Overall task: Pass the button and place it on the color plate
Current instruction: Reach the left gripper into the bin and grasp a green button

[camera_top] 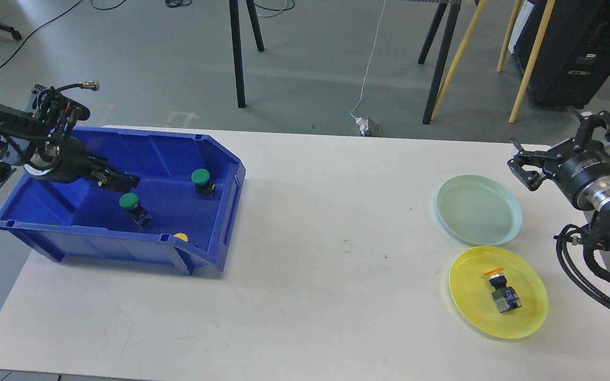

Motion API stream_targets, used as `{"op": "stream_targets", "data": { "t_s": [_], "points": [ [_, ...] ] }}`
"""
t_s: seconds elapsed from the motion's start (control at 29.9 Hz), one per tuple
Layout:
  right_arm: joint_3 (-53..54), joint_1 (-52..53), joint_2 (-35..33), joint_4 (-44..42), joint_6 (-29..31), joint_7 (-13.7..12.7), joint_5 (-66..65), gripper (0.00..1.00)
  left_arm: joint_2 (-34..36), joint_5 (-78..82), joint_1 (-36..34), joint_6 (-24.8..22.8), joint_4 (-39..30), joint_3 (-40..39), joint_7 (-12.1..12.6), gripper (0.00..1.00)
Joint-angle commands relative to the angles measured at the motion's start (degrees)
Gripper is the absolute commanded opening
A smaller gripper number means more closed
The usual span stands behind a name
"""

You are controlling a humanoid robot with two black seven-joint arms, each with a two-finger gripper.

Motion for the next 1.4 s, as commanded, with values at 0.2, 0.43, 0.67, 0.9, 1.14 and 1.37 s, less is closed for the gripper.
{"op": "stream_targets", "data": {
  "t_s": [0.2, 0.43, 0.67, 0.9, 1.14, 1.37],
  "points": [
    [-0.03, -0.35, -0.09, 0.01, -0.01, -0.07, 0.00, 1.00, -7.06, -0.48, 3.04, 0.00, 10.36, 0.08, 0.00, 0.88],
    [-0.03, -0.61, -0.09, 0.01, -0.01, -0.07, 0.00, 1.00, -8.03, -0.66, 4.27, 0.00, 11.69, 0.00, 0.00, 0.88],
    [-0.12, -0.88, -0.17, 0.01, -0.01, -0.07, 0.00, 1.00, -9.18, -0.83, 5.07, 0.00, 11.78, 0.00, 0.00, 0.87],
    [-0.12, -1.58, -0.17, 0.01, -0.01, -0.07, 0.00, 1.00, -11.11, -0.84, 5.42, 0.00, 14.50, 0.00, 0.00, 0.80],
    [-0.03, -1.84, -0.17, 0.10, 0.08, -0.07, 0.00, 1.00, -11.02, -0.40, 5.51, 0.00, 14.68, 0.09, 0.00, 0.67],
    [-0.03, -1.93, -0.17, 0.10, 0.08, -0.07, 0.00, 1.00, -10.85, -0.13, 6.56, 0.00, 14.77, 0.17, 0.00, 0.66]
  ]
}}
